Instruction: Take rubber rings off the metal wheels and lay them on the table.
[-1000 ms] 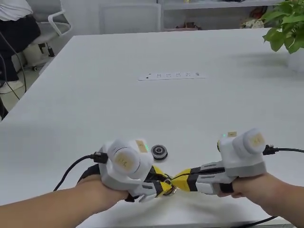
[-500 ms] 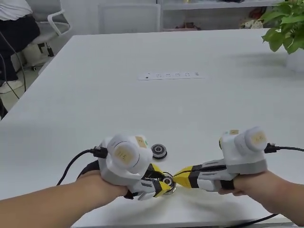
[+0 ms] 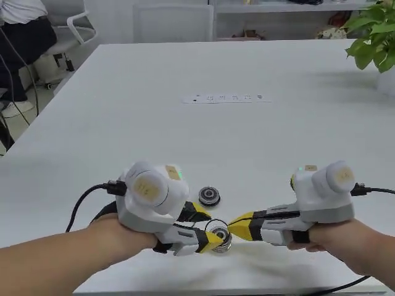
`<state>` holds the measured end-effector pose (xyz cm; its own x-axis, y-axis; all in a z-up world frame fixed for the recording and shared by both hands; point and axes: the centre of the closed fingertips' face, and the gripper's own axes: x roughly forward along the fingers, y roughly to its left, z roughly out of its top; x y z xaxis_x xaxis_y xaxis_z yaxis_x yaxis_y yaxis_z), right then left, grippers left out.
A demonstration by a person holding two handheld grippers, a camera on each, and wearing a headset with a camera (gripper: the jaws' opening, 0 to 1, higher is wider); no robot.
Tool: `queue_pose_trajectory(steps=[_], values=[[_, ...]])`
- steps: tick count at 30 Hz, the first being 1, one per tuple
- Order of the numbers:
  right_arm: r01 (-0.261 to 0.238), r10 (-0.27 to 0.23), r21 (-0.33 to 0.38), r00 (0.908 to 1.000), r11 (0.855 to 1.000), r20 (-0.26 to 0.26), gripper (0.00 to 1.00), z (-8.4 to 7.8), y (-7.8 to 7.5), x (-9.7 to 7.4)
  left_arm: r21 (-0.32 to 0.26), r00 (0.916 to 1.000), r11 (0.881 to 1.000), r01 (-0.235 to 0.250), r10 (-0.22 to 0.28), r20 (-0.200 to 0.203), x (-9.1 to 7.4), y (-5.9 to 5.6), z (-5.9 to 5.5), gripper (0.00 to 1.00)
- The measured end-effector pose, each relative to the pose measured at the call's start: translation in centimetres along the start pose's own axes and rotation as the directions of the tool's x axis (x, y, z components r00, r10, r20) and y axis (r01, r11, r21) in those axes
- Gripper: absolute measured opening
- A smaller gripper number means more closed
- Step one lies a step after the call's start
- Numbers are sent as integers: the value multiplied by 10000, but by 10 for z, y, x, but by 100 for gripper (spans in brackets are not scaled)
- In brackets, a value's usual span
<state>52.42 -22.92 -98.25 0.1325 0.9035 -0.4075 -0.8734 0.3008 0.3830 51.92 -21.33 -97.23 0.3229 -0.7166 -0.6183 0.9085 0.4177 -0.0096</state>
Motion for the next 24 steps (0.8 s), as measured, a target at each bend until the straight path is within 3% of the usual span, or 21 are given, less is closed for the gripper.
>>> queue_pose_trajectory(steps=[12, 24], values=[[-210, 212, -305, 9998, 9993, 42, 0, 24, 2, 11, -457, 9986, 9982, -382, 398, 347, -34, 16, 0, 39], [-406, 404, -492, 9992, 9980, -62, 0, 40, 5, 38, -942, 9952, 9923, -808, 855, 469, -65, 28, -11, 51]])
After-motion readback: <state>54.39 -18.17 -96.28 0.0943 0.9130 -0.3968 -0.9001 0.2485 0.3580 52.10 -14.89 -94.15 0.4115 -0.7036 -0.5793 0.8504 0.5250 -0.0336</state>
